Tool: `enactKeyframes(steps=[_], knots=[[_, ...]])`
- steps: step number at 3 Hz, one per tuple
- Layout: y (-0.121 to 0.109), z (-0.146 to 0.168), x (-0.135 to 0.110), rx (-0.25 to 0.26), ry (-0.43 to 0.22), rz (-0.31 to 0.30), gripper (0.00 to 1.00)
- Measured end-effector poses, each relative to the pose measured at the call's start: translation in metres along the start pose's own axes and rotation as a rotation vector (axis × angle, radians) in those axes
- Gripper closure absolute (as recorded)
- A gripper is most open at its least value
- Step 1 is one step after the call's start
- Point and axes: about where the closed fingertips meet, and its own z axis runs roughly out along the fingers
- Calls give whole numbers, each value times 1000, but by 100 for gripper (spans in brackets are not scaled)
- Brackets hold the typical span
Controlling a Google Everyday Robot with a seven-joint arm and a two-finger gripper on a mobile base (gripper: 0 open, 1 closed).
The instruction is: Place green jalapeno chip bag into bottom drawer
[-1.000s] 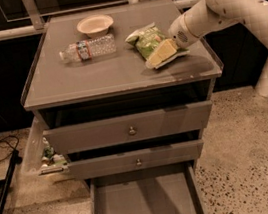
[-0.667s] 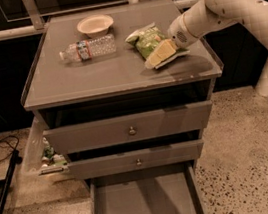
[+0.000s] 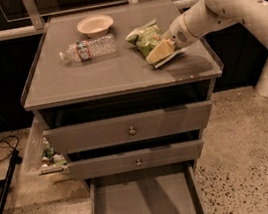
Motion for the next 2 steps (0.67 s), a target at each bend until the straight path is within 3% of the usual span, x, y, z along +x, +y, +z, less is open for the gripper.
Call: enactKeyframes(steps=[2], knots=[[0, 0, 0, 0, 0, 0, 90]])
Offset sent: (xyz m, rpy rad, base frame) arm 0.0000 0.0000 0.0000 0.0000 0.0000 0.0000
